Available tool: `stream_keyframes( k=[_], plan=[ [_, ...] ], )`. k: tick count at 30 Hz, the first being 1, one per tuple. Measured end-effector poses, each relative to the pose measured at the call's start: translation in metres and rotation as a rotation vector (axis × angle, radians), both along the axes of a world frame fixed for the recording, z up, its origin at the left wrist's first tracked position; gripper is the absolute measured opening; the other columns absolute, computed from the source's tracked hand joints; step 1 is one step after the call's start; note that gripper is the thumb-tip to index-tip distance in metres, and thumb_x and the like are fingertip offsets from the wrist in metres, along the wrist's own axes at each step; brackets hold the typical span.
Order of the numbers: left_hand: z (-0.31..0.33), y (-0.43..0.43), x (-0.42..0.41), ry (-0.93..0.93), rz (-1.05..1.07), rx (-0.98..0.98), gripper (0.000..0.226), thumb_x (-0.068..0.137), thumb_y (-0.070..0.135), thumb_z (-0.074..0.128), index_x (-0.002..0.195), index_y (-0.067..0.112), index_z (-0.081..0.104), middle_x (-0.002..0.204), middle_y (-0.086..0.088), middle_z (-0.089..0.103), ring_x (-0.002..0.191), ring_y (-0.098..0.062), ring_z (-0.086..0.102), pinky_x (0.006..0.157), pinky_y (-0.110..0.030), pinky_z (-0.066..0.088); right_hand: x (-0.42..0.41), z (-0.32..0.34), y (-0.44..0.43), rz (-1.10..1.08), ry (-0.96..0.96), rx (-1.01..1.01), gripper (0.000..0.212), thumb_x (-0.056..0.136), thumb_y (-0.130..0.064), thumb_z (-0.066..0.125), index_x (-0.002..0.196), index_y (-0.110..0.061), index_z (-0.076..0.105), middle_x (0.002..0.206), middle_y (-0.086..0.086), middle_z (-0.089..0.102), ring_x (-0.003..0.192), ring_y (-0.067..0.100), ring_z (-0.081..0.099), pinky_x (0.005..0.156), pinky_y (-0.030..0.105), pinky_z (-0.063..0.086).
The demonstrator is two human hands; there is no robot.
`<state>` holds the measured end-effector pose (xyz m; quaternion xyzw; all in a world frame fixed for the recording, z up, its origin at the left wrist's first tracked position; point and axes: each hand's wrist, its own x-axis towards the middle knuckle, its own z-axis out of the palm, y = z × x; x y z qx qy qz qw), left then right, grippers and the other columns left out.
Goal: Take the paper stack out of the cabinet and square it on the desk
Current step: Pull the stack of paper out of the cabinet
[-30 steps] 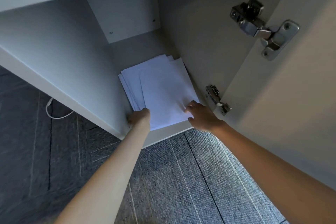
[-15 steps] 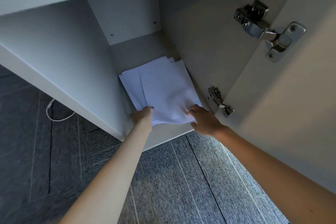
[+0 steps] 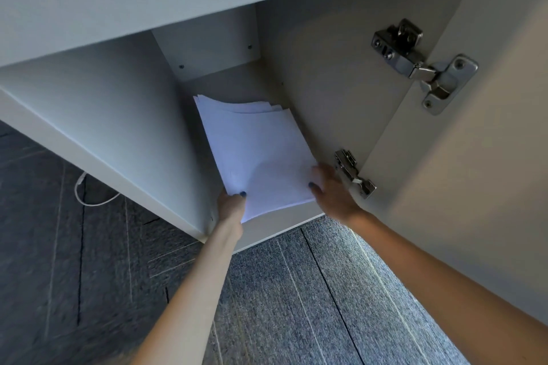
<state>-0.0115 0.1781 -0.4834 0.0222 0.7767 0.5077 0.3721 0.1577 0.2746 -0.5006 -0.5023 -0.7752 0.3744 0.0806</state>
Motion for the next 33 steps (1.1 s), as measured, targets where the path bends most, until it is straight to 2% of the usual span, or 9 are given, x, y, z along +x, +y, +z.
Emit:
stream_keyframes(
  k=[2, 4, 8, 12, 17, 21, 25, 29, 33],
  plan=[
    [0.001, -0.008, 0.004, -0.032, 0.001, 0.006, 0.051, 0.097, 0.001, 0.05, 0.146, 0.004, 0.035, 0.151, -0.01, 0.043, 0.132, -0.026, 0.043, 0.104, -0.032, 0.033, -0.005, 0.001, 0.007, -0.178, 0.077, -0.077, 0.049, 0.093, -0.021, 0.051, 0.137, -0.003, 0.04, 0.143, 0.02, 0.045, 0.132, 0.033, 0.043, 0.111, 0.038, 0.033],
    [-0.002, -0.015, 0.004, -0.105, -0.002, 0.042, 0.051, 0.096, 0.006, 0.055, 0.144, 0.005, 0.037, 0.14, -0.003, 0.05, 0.133, -0.026, 0.045, 0.098, -0.033, 0.037, -0.01, 0.005, 0.014, -0.287, 0.145, -0.187, 0.055, 0.087, -0.037, 0.056, 0.132, -0.009, 0.046, 0.131, 0.017, 0.058, 0.12, 0.033, 0.055, 0.103, 0.043, 0.042],
    [-0.005, -0.037, 0.006, -0.257, -0.022, 0.112, 0.052, 0.093, 0.013, 0.062, 0.141, 0.009, 0.04, 0.129, -0.002, 0.053, 0.123, -0.022, 0.048, 0.09, -0.028, 0.033, -0.018, 0.018, 0.026, -0.352, 0.285, -0.443, 0.049, 0.08, -0.035, 0.071, 0.119, -0.007, 0.059, 0.105, 0.001, 0.065, 0.096, 0.018, 0.061, 0.088, 0.029, 0.046],
    [-0.004, -0.055, -0.001, -0.281, -0.052, 0.129, 0.047, 0.087, 0.012, 0.069, 0.132, 0.012, 0.053, 0.131, -0.001, 0.062, 0.113, -0.02, 0.056, 0.093, -0.033, 0.04, -0.017, -0.041, 0.064, -0.456, 0.295, -0.646, 0.102, 0.025, -0.066, 0.085, 0.115, -0.022, 0.065, 0.117, -0.002, 0.069, 0.11, 0.021, 0.063, 0.102, 0.037, 0.045],
    [0.013, -0.065, -0.001, -0.373, -0.177, 0.155, 0.02, 0.086, 0.001, 0.063, 0.099, 0.016, 0.068, 0.091, 0.001, 0.072, 0.085, -0.018, 0.065, 0.079, -0.032, 0.052, -0.015, 0.052, 0.021, -0.341, 0.348, -0.655, 0.048, 0.076, -0.006, 0.074, 0.121, -0.003, 0.059, 0.112, 0.012, 0.065, 0.101, 0.027, 0.062, 0.096, 0.044, 0.049],
    [0.028, -0.067, -0.001, -0.505, -0.108, 0.239, 0.01, 0.087, 0.005, 0.058, 0.094, 0.008, 0.065, 0.088, -0.008, 0.072, 0.088, -0.026, 0.065, 0.083, -0.037, 0.054, -0.004, 0.057, 0.007, -0.328, 0.42, -0.592, 0.049, 0.079, 0.004, 0.068, 0.126, -0.001, 0.057, 0.123, 0.018, 0.065, 0.103, 0.027, 0.062, 0.1, 0.043, 0.048],
    [0.05, -0.071, 0.003, -0.501, -0.102, 0.234, 0.009, 0.089, 0.014, 0.061, 0.093, 0.012, 0.069, 0.081, -0.004, 0.078, 0.084, -0.022, 0.07, 0.066, -0.03, 0.053, 0.007, 0.084, -0.017, -0.399, 0.47, -0.567, 0.042, 0.082, 0.01, 0.062, 0.124, 0.005, 0.057, 0.124, 0.023, 0.062, 0.084, 0.021, 0.059, 0.068, 0.027, 0.049],
    [0.076, -0.076, 0.01, -0.386, -0.19, 0.132, 0.035, 0.09, 0.018, 0.063, 0.124, 0.007, 0.061, 0.097, -0.005, 0.071, 0.092, -0.025, 0.067, 0.069, -0.035, 0.053, 0.017, 0.108, -0.039, -0.46, 0.449, -0.46, 0.049, 0.087, 0.001, 0.06, 0.134, -0.007, 0.05, 0.113, 0.007, 0.057, 0.097, 0.016, 0.048, 0.088, 0.044, 0.046],
    [0.118, -0.093, 0.016, -0.384, -0.219, 0.072, 0.038, 0.091, 0.014, 0.064, 0.128, 0.007, 0.057, 0.114, -0.01, 0.067, 0.105, -0.029, 0.062, 0.083, -0.038, 0.053, 0.027, 0.145, -0.062, -0.486, 0.544, -0.418, 0.063, 0.082, 0.002, 0.065, 0.14, -0.011, 0.044, 0.134, 0.006, 0.054, 0.121, 0.021, 0.051, 0.107, 0.045, 0.04]
  ],
)
